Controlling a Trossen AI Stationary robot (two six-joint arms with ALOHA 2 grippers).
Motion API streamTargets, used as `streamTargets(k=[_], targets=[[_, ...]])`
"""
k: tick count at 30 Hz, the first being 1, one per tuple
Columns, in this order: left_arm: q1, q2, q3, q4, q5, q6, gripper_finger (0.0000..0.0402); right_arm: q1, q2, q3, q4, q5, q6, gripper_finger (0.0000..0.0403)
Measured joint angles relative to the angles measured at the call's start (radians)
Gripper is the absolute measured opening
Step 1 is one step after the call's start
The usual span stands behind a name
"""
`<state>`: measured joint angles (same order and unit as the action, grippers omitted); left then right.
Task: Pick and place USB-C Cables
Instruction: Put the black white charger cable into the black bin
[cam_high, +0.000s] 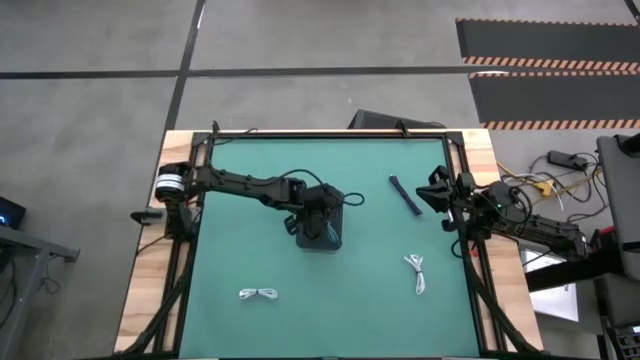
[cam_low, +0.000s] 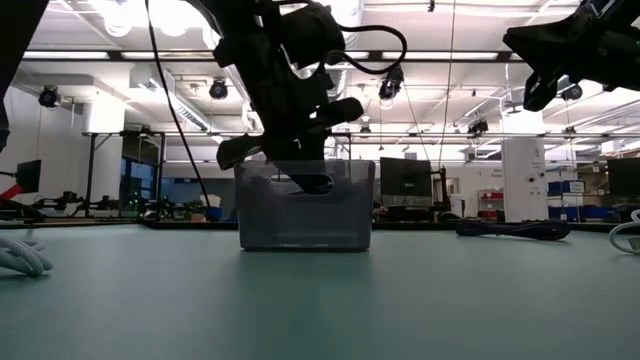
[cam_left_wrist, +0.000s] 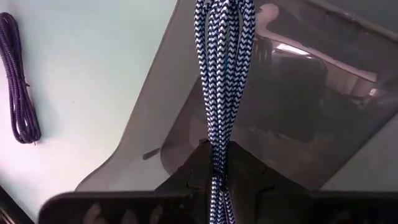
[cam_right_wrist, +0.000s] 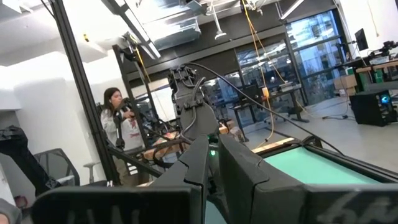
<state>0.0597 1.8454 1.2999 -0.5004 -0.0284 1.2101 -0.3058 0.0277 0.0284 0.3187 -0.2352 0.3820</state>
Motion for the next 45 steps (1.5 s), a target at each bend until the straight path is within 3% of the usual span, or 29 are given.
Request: streamTargets(k=[45], targets=[[0.000, 0.005, -0.074, 0.100, -0.003, 0.000, 0.0016, 0.000, 0.000, 0.000, 0.000, 0.000, 0.000, 0.0027]])
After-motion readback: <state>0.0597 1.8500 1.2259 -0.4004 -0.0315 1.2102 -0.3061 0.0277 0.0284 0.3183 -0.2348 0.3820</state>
